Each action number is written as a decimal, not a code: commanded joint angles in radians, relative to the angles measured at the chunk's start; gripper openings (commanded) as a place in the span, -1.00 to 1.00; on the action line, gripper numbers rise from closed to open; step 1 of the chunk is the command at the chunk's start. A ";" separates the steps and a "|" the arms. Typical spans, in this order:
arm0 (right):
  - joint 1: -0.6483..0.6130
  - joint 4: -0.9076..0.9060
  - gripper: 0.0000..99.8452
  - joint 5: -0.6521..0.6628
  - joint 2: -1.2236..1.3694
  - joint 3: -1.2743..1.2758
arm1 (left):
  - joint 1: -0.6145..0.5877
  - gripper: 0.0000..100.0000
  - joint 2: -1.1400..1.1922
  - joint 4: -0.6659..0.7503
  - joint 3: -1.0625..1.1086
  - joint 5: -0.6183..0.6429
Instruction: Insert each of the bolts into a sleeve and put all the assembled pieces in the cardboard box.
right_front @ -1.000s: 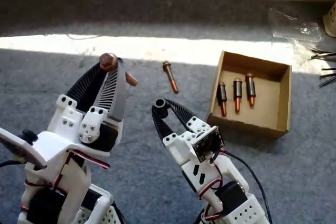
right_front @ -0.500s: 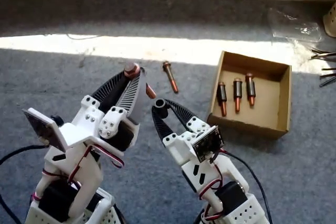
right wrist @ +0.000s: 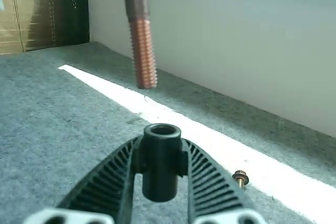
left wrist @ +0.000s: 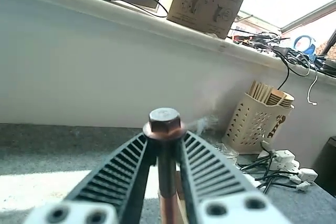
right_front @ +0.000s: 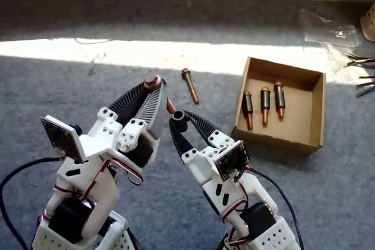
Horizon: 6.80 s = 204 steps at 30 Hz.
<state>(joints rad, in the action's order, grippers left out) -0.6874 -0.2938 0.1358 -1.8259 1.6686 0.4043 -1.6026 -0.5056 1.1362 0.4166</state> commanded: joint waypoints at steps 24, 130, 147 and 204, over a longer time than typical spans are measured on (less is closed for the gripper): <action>-0.007 -0.024 -0.99 0.095 -0.005 0.156 | 0.019 -0.90 -0.007 0.094 0.090 -0.041; 0.067 -0.025 -0.99 -0.009 -0.005 0.127 | -0.031 -0.60 -0.223 0.031 0.294 -0.097; 0.295 -0.025 -0.99 -0.009 -0.005 0.124 | -0.246 -0.96 -0.223 -0.166 0.189 -0.098; 0.768 -0.575 -0.99 0.146 1.477 -1.228 | -0.470 -0.94 -0.223 -0.531 0.154 -0.318</action>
<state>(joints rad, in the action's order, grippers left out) 0.0644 -0.8753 0.2677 -0.4281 0.5485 -0.0560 -1.8174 -1.0625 1.2958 0.0990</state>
